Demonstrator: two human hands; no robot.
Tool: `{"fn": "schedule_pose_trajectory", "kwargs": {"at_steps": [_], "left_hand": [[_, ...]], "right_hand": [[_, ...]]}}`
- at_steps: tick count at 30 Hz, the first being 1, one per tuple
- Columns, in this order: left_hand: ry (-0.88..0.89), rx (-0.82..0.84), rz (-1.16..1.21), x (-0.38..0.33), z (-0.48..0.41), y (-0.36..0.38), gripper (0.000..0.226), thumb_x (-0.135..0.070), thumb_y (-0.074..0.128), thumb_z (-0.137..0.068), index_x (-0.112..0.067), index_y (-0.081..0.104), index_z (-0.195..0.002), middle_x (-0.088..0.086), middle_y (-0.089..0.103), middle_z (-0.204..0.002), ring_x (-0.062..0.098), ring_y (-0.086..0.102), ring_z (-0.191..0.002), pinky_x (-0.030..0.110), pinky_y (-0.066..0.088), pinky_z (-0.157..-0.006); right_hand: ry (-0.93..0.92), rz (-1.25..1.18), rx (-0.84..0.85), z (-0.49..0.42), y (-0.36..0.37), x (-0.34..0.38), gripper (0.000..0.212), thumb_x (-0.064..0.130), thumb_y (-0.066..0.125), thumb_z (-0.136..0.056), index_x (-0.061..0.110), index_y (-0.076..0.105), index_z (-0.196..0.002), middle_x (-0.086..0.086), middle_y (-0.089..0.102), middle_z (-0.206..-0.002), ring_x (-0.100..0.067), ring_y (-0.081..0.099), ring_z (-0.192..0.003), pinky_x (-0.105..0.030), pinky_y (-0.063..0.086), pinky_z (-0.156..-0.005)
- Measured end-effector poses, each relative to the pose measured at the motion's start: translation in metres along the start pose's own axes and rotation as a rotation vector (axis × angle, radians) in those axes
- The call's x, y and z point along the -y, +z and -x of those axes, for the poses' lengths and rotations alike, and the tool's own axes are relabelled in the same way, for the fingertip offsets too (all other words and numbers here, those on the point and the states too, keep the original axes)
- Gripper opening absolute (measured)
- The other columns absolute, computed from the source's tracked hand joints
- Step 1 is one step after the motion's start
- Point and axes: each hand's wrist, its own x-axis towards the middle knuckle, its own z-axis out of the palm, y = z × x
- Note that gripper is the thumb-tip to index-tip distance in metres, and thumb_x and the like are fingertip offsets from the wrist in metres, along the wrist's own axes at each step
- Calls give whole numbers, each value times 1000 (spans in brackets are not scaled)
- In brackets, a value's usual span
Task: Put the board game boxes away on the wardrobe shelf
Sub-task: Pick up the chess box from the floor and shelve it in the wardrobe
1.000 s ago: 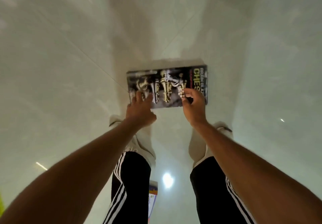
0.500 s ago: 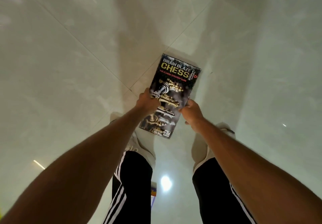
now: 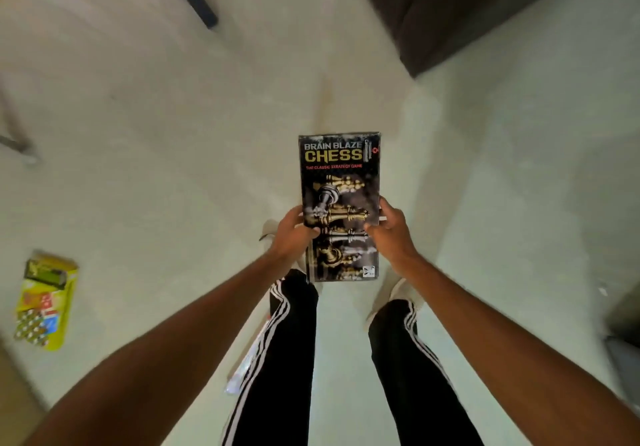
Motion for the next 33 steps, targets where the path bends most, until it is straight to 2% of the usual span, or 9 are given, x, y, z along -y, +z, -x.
{"fn": "schedule_pose_trajectory", "kwargs": {"at_steps": [2, 5, 6, 11, 14, 16, 24, 28, 33], "left_hand": [[31, 6, 21, -23, 64, -27, 54, 7, 52, -85, -15, 50, -134, 7, 62, -125, 17, 63, -104, 23, 48, -67], [79, 5, 81, -57, 164, -86, 56, 5, 54, -87, -20, 50, -137, 4, 59, -127, 10, 62, -102, 16, 47, -64], [105, 2, 97, -65, 192, -101, 57, 5, 54, -88, -21, 49, -138, 3, 58, -127, 7, 62, -100, 16, 48, -65], [234, -60, 227, -90, 320, -199, 56, 2, 54, -88, -25, 52, -137, 0, 59, -122, 6, 59, -102, 24, 47, -75], [303, -148, 328, -90, 369, -256, 50, -1, 53, -90, -26, 54, -133, 0, 61, -121, 15, 59, -110, 34, 52, -87], [355, -230, 396, -87, 388, -298, 44, -7, 56, -92, -29, 56, -130, 0, 62, -122, 19, 60, -112, 42, 52, -94], [435, -493, 758, -83, 399, -444, 40, -1, 61, -89, -25, 59, -121, 8, 62, -117, 20, 66, -96, 54, 54, -89], [440, -602, 885, -85, 387, -531, 42, 2, 62, -87, -25, 58, -120, 5, 62, -114, 17, 66, -90, 53, 54, -88], [426, -753, 993, -85, 382, -635, 46, 2, 64, -86, -32, 59, -116, 5, 61, -113, 19, 66, -90, 48, 56, -83]], "right_hand": [[-43, 59, -9, 62, 1, 58, 65, 11, 61, -84, 33, 40, -142, -11, 47, -128, -24, 63, -103, -32, 61, -72], [-95, 166, -18, 166, 16, 156, 58, 11, 55, -92, 27, 38, -145, -5, 43, -126, -20, 53, -114, -36, 53, -94], [-111, 186, -11, 195, 20, 182, 57, 13, 54, -93, 27, 37, -145, -4, 42, -127, -20, 51, -116, -36, 52, -95], [-265, 275, 15, 306, 74, 302, 51, 17, 53, -95, 29, 39, -143, -1, 41, -128, -15, 55, -106, -24, 56, -71], [-376, 338, 57, 349, 120, 358, 52, 20, 53, -95, 31, 38, -144, -1, 40, -128, -17, 53, -109, -40, 58, -85], [-456, 388, 113, 363, 159, 396, 52, 20, 53, -95, 32, 38, -143, -2, 41, -127, -20, 53, -113, -45, 55, -91], [-683, 596, 367, 352, 332, 515, 51, 14, 56, -93, 32, 44, -139, 1, 45, -116, -21, 51, -114, -46, 50, -99], [-755, 692, 459, 333, 438, 572, 56, 14, 57, -93, 25, 38, -144, 2, 42, -118, -17, 46, -115, -44, 44, -105], [-804, 856, 624, 326, 564, 641, 57, 14, 57, -93, 20, 35, -146, -2, 43, -119, -17, 45, -115, -33, 42, -99]]}}
